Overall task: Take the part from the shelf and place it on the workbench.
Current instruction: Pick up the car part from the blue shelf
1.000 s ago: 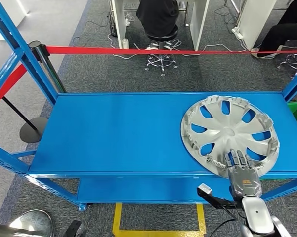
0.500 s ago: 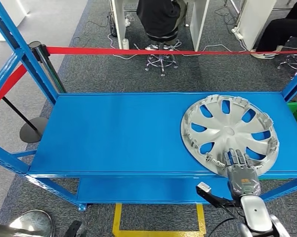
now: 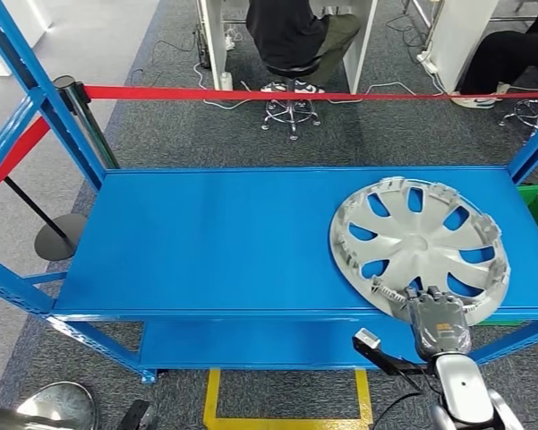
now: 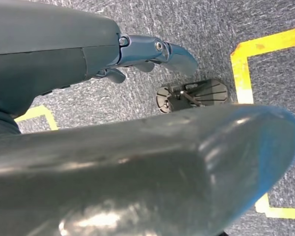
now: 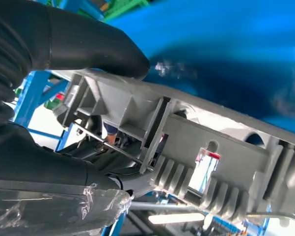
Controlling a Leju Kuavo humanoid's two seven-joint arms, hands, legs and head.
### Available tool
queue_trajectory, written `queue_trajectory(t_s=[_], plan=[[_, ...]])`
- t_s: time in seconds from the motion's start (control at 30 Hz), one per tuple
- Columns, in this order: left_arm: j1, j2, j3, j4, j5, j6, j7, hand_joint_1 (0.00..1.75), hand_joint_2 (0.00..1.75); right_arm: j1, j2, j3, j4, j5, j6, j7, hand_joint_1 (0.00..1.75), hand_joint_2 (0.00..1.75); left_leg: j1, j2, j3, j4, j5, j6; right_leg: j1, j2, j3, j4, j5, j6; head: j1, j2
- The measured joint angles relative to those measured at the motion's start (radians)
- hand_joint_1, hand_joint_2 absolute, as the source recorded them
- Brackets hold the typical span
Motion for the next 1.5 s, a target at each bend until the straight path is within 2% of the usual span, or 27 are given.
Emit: queue_trajectory(t_s=[0.57, 0.7, 0.83, 0.97, 1.1, 1.23, 1.5], plan=[[0.001, -0.004, 0.0, 0.0, 0.0, 0.0, -0.001, 0.0, 0.0, -0.006, 0.024, -0.046, -0.032, 0.0, -0.025, -0.006, 1.75, 1.75, -0.003, -0.002, -0.003, 0.001, 0.001, 0.002, -0.002, -0.004, 0.003, 0.0, 0.0, 0.002, 0.0, 0.0], [0.001, -0.005, -0.001, 0.0, -0.005, -0.001, -0.03, 0.0, 1.75, 0.003, 0.045, -0.077, -0.066, 0.0, -0.06, -0.019, 1.75, 1.75, -0.003, -0.002, -0.004, 0.001, 0.001, 0.002, -0.002, -0.004, 0.002, 0.0, 0.0, 0.002, 0.0, 0.0], [0.003, -0.005, -0.001, 0.0, 0.003, -0.007, -0.089, 0.0, 1.75, 0.029, 0.063, -0.109, -0.149, 0.0, -0.113, -0.03, 1.75, 1.75, -0.003, -0.002, -0.005, 0.001, 0.001, 0.002, -0.003, -0.004, 0.001, 0.0, 0.0, 0.002, 0.0, 0.0], [0.004, -0.005, 0.0, -0.002, 0.01, -0.017, -0.098, 0.0, 1.75, 0.047, 0.089, -0.126, -0.253, -0.001, -0.169, -0.083, 1.75, 1.75, -0.003, -0.002, -0.006, 0.001, 0.001, 0.002, -0.003, -0.004, 0.0, 0.0, 0.0, 0.002, 0.0, 0.0], [0.005, -0.006, 0.0, -0.007, 0.012, 0.001, -0.105, 0.0, 1.75, 0.062, 0.154, -0.153, -0.351, -0.023, -0.188, -0.175, 1.75, 1.75, -0.003, -0.002, -0.007, 0.001, 0.001, 0.002, -0.003, -0.004, -0.001, 0.0, -0.001, 0.001, 0.0, 0.0], [0.004, -0.009, 0.0, -0.01, 0.024, -0.003, -0.112, 0.0, 1.75, 0.072, 0.205, -0.18, -0.414, -0.031, -0.189, -0.226, 1.75, 1.75, -0.003, -0.002, -0.007, 0.001, 0.001, 0.002, -0.003, -0.005, -0.001, 0.0, -0.001, 0.001, 0.0, 0.0], [0.007, -0.012, 0.005, -0.012, 0.046, -0.021, -0.12, 0.0, 1.75, 0.075, 0.278, -0.221, -0.494, -0.28, -0.173, -0.369, 1.75, 1.75, -0.004, -0.002, -0.009, 0.001, 0.001, 0.002, -0.003, -0.005, -0.003, 0.0, 0.0, 0.002, 0.0, 0.0]])
